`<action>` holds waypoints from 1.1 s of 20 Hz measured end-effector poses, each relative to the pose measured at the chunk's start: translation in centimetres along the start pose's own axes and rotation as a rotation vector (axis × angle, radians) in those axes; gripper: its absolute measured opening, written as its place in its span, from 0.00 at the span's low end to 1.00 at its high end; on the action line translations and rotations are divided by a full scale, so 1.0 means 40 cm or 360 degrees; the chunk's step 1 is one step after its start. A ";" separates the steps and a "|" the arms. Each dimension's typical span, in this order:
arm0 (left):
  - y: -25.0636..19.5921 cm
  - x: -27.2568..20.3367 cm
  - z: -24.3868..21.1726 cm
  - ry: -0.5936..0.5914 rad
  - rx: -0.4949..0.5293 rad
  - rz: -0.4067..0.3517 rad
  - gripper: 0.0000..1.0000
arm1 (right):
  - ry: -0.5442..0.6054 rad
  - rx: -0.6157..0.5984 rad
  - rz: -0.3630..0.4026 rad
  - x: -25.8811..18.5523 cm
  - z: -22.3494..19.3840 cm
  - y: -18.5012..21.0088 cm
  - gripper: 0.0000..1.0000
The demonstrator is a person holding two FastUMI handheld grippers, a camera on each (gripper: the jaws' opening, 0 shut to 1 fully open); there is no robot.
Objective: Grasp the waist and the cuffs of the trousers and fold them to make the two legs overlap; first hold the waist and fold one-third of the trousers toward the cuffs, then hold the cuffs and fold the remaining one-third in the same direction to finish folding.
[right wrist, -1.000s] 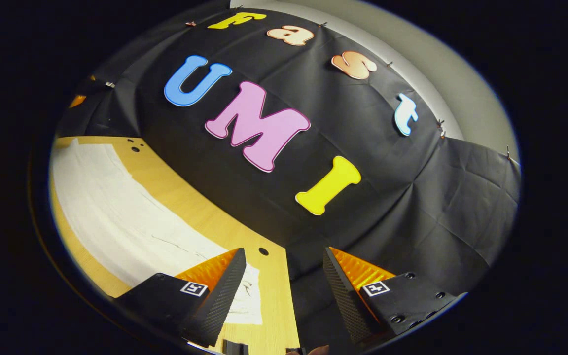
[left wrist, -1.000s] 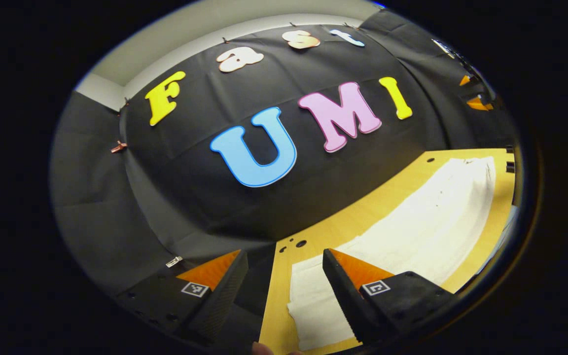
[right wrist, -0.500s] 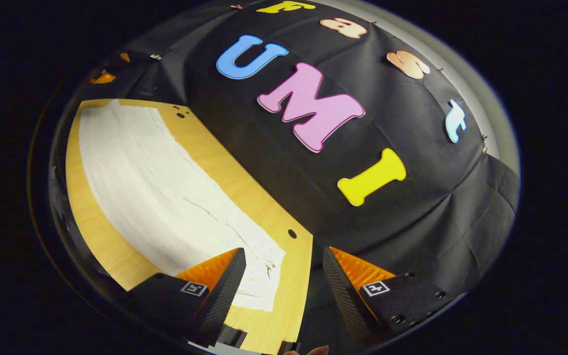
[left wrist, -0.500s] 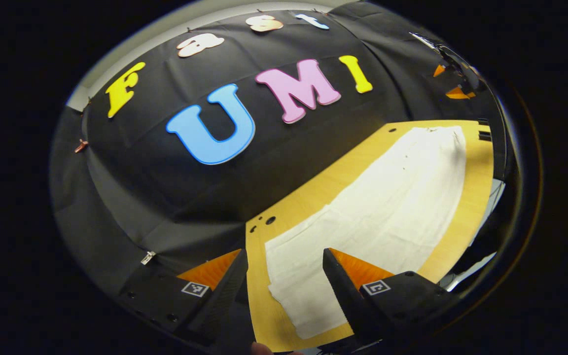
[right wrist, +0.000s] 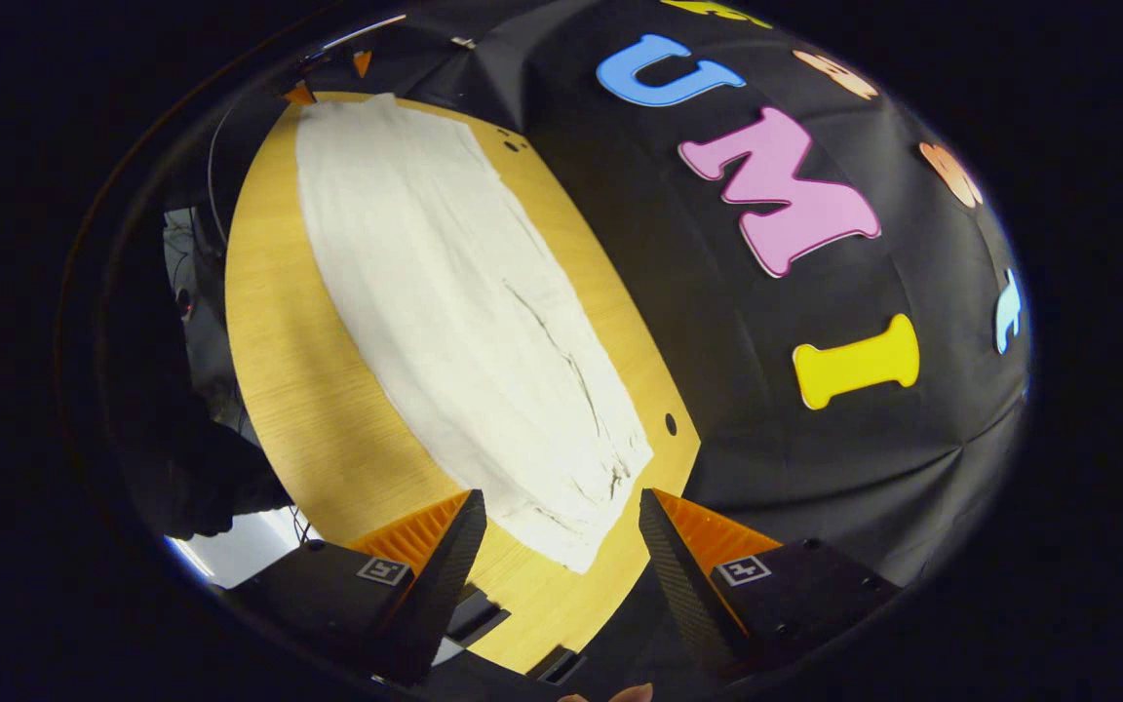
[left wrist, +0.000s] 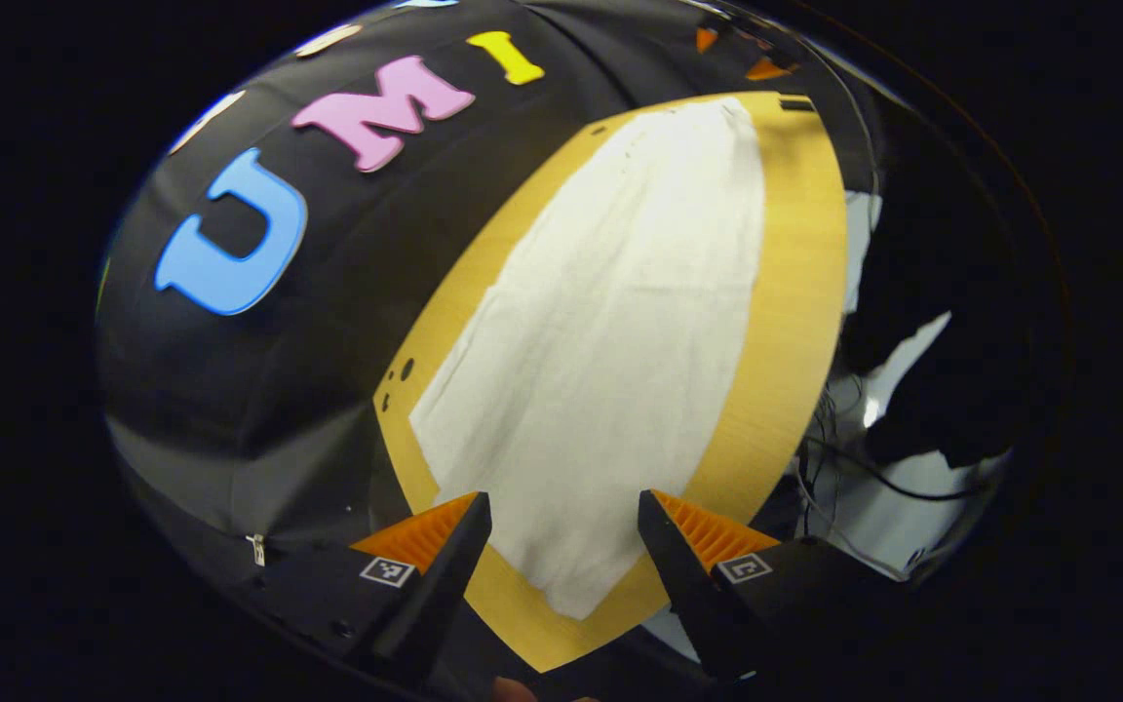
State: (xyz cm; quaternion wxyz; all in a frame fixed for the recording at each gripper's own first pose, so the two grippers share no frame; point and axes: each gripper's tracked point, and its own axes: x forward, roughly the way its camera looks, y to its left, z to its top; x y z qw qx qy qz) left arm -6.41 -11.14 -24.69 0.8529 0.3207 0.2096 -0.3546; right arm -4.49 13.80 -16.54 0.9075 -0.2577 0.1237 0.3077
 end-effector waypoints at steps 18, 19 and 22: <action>0.112 0.264 -0.001 0.0448 0.0379 -0.0149 0.60 | 0.0074 -0.0009 0.0163 0.146 -0.136 0.014 0.98; 0.121 0.279 -0.002 0.0472 0.0341 -0.0127 0.40 | 0.0077 -0.0022 0.0176 0.158 -0.144 0.015 0.98; 0.135 0.307 -0.001 0.0512 0.0286 -0.0025 0.14 | 0.0085 -0.0149 0.0261 0.181 -0.163 0.031 0.97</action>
